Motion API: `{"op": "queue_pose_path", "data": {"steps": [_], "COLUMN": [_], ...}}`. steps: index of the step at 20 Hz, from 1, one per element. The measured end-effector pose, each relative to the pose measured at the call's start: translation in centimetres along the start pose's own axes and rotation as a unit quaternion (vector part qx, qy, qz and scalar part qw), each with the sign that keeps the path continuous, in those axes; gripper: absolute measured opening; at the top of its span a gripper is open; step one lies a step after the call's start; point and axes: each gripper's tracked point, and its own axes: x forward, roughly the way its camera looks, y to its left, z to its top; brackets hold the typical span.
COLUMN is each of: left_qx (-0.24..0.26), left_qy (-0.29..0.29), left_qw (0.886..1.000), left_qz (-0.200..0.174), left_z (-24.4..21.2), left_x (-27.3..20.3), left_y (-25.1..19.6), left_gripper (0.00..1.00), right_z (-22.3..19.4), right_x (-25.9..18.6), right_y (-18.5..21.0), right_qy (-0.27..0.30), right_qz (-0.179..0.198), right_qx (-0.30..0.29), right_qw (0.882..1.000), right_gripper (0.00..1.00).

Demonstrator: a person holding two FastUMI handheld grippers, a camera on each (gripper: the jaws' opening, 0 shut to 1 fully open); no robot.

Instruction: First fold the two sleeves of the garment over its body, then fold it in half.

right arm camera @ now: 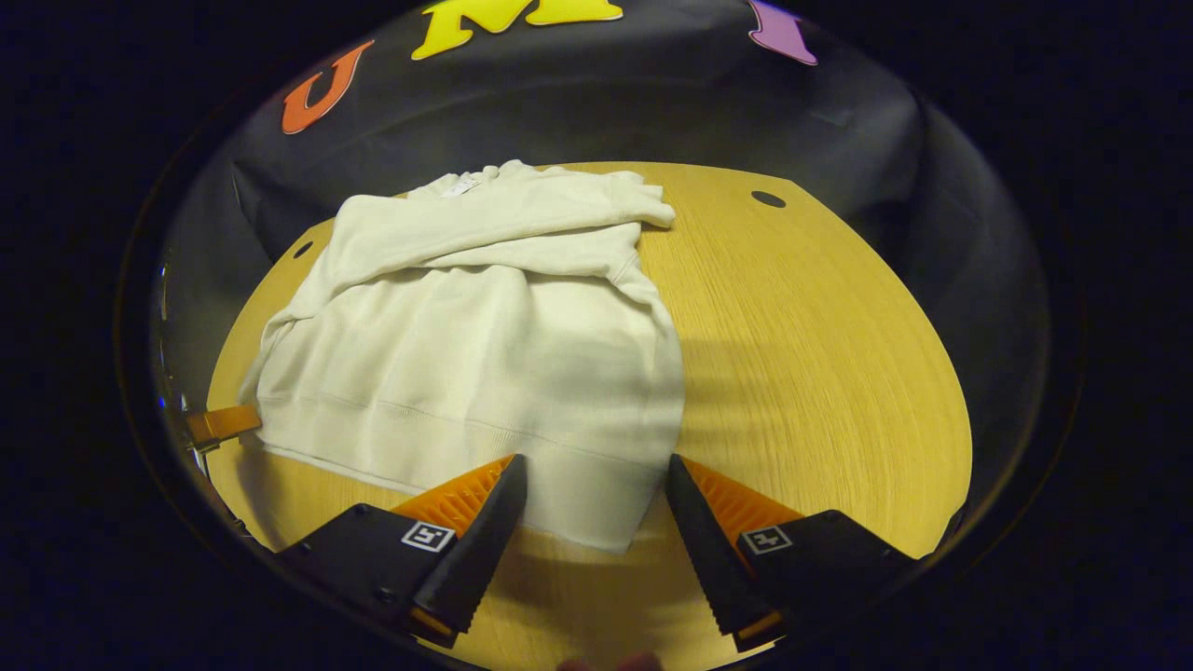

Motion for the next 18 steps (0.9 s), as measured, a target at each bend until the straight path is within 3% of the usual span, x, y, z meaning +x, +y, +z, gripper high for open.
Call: {"op": "queue_pose_path", "data": {"steps": [2,4,5,6,7,12,18], "left_qx": [0.009,0.002,-0.002,-0.008,-0.010,0.001,0.030], "left_qy": [-0.010,-0.017,-0.020,-0.016,-0.014,-0.024,-0.060], "left_qw": [1.000,1.000,1.000,1.000,1.000,0.998,0.994], "left_qz": [0.004,0.000,-0.006,-0.013,-0.017,-0.052,-0.089], "left_z": [-0.1,0.1,0.2,0.0,0.1,1.7,6.4], "left_x": [0.3,0.4,0.5,0.5,0.5,-1.4,-3.6], "left_y": [-0.4,-0.9,-1.0,-1.3,-1.5,-2.7,-5.3], "left_gripper": [0.23,0.17,0.10,0.06,0.04,0.03,0.03], "right_z": [0.2,0.3,0.5,0.6,0.3,1.8,7.8], "right_x": [0.3,0.4,0.6,0.2,0.9,-1.3,-5.0], "right_y": [-0.1,0.3,0.7,0.7,0.9,1.4,1.5], "right_qy": [-0.004,0.004,0.003,0.013,0.016,0.003,-0.042], "right_qz": [0.006,0.012,0.019,0.013,0.012,0.052,0.087], "right_qx": [0.011,0.025,0.019,0.017,0.012,0.051,0.085], "right_qw": [1.000,1.000,1.000,1.000,1.000,0.997,0.992], "right_gripper": [0.86,0.51,0.38,0.38,0.06,0.06,0.06]}}
